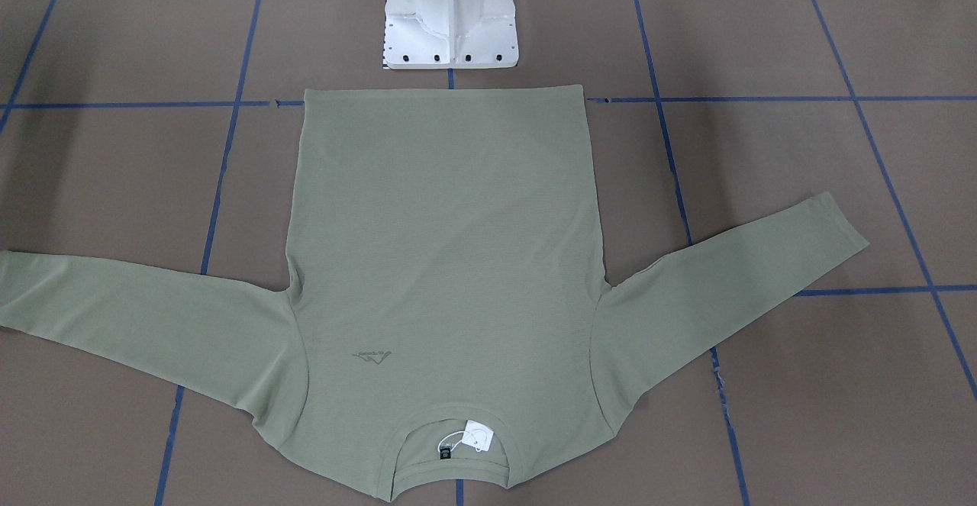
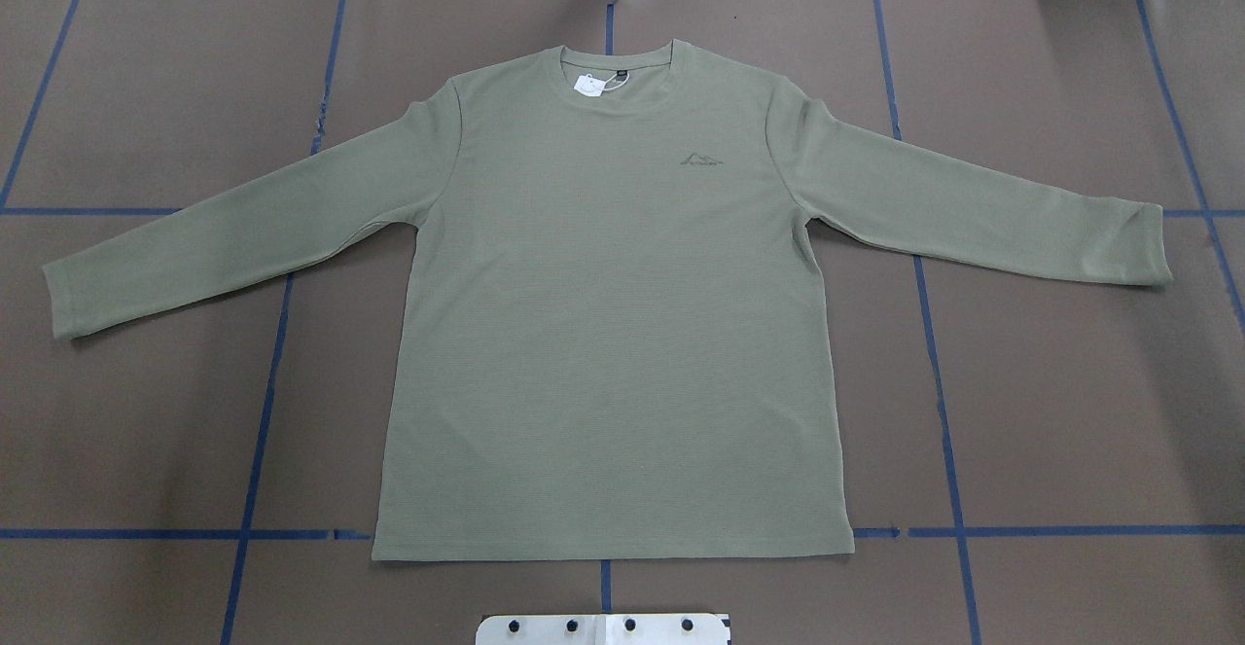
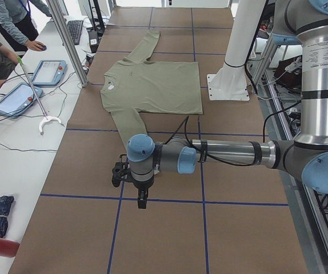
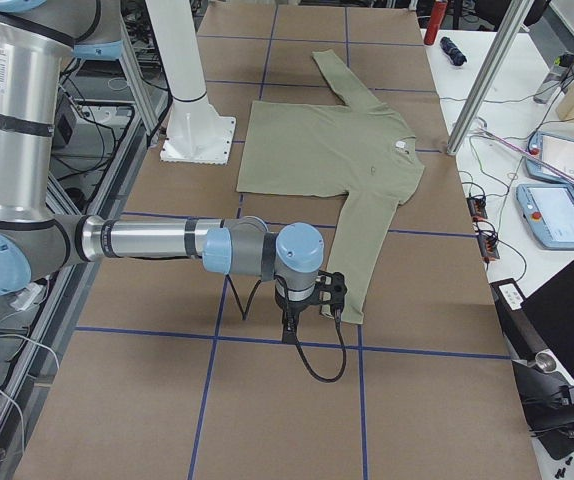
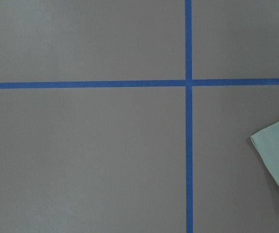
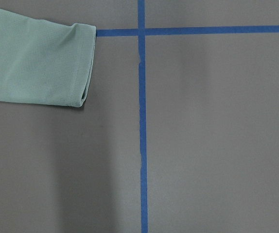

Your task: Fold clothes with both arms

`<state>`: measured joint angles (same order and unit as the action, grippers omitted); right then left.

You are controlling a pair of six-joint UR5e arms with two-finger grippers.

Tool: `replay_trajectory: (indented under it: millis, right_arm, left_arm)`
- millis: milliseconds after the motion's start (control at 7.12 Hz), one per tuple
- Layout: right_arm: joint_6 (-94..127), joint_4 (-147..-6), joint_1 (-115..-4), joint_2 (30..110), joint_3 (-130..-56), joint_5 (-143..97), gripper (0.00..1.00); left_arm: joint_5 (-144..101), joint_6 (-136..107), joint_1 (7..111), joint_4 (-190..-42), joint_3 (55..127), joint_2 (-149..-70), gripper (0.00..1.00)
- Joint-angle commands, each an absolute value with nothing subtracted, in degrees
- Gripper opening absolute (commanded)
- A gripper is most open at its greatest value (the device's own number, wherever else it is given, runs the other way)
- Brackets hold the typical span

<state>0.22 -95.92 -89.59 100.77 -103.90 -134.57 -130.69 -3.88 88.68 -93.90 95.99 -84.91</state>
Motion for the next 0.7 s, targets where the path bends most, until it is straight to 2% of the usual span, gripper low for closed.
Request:
replay_trajectory:
  millis: [0,562]
  right_arm:
    - [0.79,-95.98,-89.65,100.29,-104.23,-134.56,1.0]
    - [1.05,-95.63,-89.56,99.49,-104.15,-133.77,1.0]
  left_arm:
    - [-130.69,-3.87,88.68,-94.04,96.06,-84.9,1.0]
    - [-130.87,-3.78,88.68,-98.05,95.28,-87.36,1.0]
